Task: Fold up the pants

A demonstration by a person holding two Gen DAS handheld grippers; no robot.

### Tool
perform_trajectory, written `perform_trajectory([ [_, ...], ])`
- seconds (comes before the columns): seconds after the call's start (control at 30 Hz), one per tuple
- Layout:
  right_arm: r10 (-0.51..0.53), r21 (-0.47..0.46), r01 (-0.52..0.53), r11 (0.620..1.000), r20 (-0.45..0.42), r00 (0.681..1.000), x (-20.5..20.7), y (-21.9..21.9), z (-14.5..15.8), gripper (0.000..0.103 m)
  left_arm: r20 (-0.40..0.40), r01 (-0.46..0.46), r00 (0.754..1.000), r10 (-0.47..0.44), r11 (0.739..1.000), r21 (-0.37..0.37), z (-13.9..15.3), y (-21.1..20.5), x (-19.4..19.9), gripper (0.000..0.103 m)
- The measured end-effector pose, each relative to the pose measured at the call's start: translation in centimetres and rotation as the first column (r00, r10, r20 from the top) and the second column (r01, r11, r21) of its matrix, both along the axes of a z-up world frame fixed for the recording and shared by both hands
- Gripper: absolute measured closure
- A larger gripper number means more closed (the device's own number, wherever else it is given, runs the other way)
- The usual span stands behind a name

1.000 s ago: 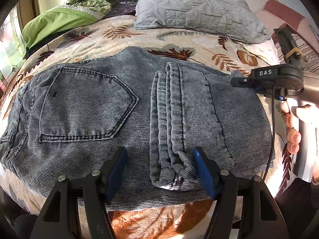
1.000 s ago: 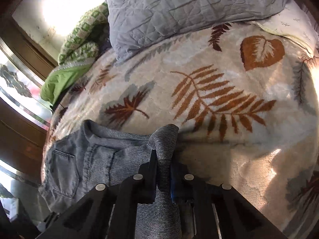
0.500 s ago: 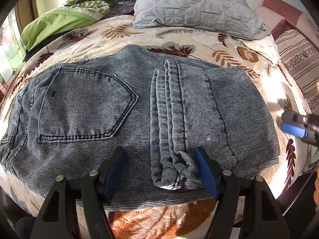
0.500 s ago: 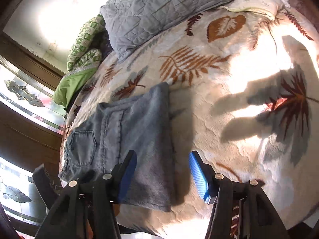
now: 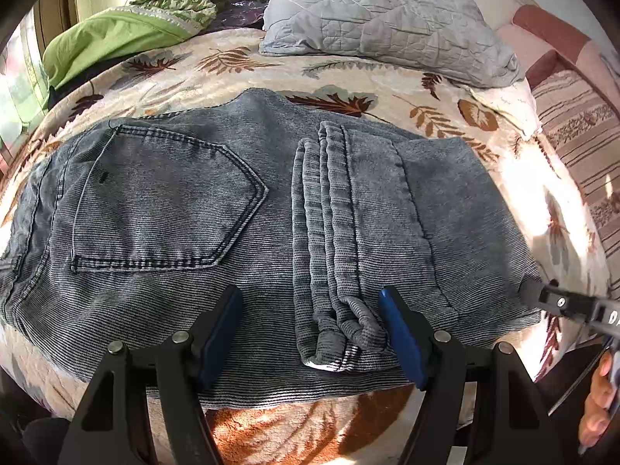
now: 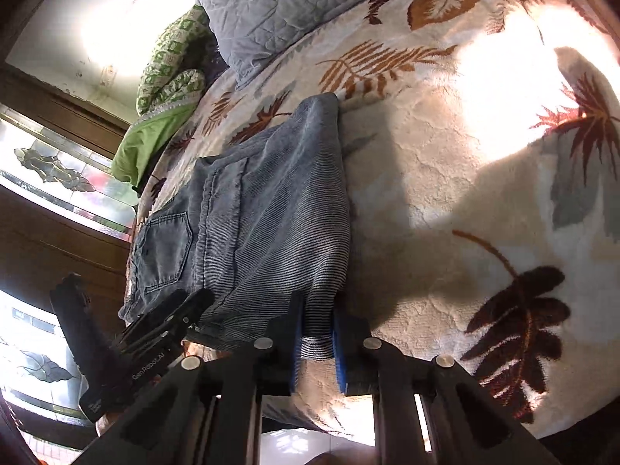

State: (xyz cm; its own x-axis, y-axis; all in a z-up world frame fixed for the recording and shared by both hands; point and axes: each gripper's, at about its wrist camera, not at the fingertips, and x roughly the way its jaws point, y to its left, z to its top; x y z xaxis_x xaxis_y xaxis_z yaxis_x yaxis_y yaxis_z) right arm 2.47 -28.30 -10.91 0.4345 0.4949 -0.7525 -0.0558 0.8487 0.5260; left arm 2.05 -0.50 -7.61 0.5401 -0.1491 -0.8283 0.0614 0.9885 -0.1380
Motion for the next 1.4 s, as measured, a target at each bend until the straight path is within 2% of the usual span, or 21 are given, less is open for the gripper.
perform_trajectory([
  [0.07,0.038,-0.135,-0.033,0.990,0.037,0.999,-0.6,1.2,0.6,0.090,0.001,-0.042,0.999,0.042,0.997,-0.071,0.7,0.9,-0.2,0.030],
  [0.13,0.067,-0.231,-0.061,0.971,0.022,0.997,-0.3,2.0,-0.5,0.088,0.002,-0.083,0.996,0.084,0.987,-0.137,1.3,1.9,-0.4,0.030],
  [0.2,0.052,-0.195,-0.044,0.980,0.039,0.998,-0.2,1.4,-0.2,0.084,-0.021,-0.105,0.994,0.103,0.972,-0.211,1.7,3.0,-0.6,0.030],
  [0.23,0.050,-0.165,-0.042,0.985,0.045,0.998,-0.3,1.0,0.0,0.074,-0.038,-0.118,0.993,0.112,0.961,-0.248,1.7,3.4,-0.7,0.030],
  [0.27,0.041,-0.130,-0.034,0.991,0.055,0.998,-0.5,0.4,0.2,0.053,-0.059,-0.134,0.991,0.123,0.949,-0.287,1.7,3.9,-0.7,0.030],
  [0.3,0.021,-0.091,-0.014,0.996,0.069,0.997,-0.8,-0.3,0.3,0.044,-0.084,-0.147,0.988,0.126,0.932,-0.331,1.7,4.3,-0.8,0.030],
  [0.33,-0.003,-0.055,0.008,0.998,0.090,0.996,-1.2,-0.9,0.5,0.040,-0.111,-0.155,0.986,0.121,0.913,-0.377,1.6,4.5,-0.8,0.030],
  [0.43,-0.068,0.033,0.064,0.997,0.142,0.988,-1.9,-2.6,1.0,0.040,-0.187,-0.170,0.979,0.085,0.844,-0.509,1.3,4.6,-0.6,0.030],
  [0.5,-0.107,0.081,0.094,0.992,0.175,0.979,-2.2,-3.6,1.5,0.040,-0.224,-0.179,0.973,0.059,0.804,-0.567,1.4,4.2,-0.5,0.030],
  [0.6,-0.130,0.133,0.104,0.986,0.205,0.970,-2.6,-4.6,2.2,0.040,-0.233,-0.176,0.971,0.042,0.788,-0.590,2.0,2.9,-0.4,0.030],
  [0.7,-0.131,0.153,0.103,0.983,0.191,0.973,-2.5,-4.7,2.1,0.040,-0.250,-0.176,0.968,0.030,0.791,-0.586,2.0,1.9,-0.1,0.030],
  [0.87,-0.124,0.169,0.093,0.981,0.182,0.975,-2.7,-5.0,1.8,0.040,-0.278,-0.221,0.956,0.093,0.850,-0.477,1.3,2.2,0.1,0.031],
  [1.0,-0.114,0.180,0.083,0.980,0.175,0.978,-2.6,-4.9,1.5,0.040,-0.292,-0.184,0.954,0.069,0.902,-0.390,0.3,1.3,0.6,0.031],
  [1.07,-0.108,0.179,0.076,0.981,0.177,0.978,-2.7,-4.7,1.5,0.040,-0.304,-0.194,0.949,0.080,0.909,-0.368,-0.3,1.3,0.6,0.031],
  [1.1,-0.102,0.175,0.070,0.982,0.182,0.978,-2.7,-4.5,1.6,0.040,-0.307,-0.201,0.947,0.090,0.914,-0.352,-0.4,1.3,0.6,0.036],
  [1.13,-0.099,0.168,0.067,0.983,0.188,0.977,-2.8,-4.5,1.7,0.040,-0.308,-0.200,0.946,0.099,0.928,-0.314,-0.4,1.2,0.6,0.057],
  [1.17,-0.098,0.162,0.067,0.985,0.191,0.977,-2.8,-4.4,1.7,0.040,-0.309,-0.190,0.946,0.099,0.941,-0.280,-0.4,1.1,0.7,0.069],
  [1.2,-0.097,0.159,0.067,0.985,0.190,0.977,-2.8,-4.4,1.6,0.040,-0.306,-0.185,0.947,0.095,0.942,-0.280,-0.5,1.2,0.7,0.070],
  [1.23,-0.099,0.162,0.069,0.984,0.184,0.978,-2.7,-4.5,1.5,0.040,-0.305,-0.177,0.948,0.089,0.946,-0.272,-0.4,1.3,0.6,0.079],
  [1.27,-0.102,0.164,0.073,0.984,0.180,0.978,-2.7,-4.5,1.4,0.040,-0.300,-0.177,0.949,0.091,0.946,-0.272,-0.3,1.4,0.5,0.081],
  [1.4,-0.110,0.158,0.081,0.984,0.189,0.976,-2.8,-4.6,1.5,0.040,-0.262,-0.174,0.960,0.103,0.948,-0.266,1.0,1.3,-0.5,0.082],
])
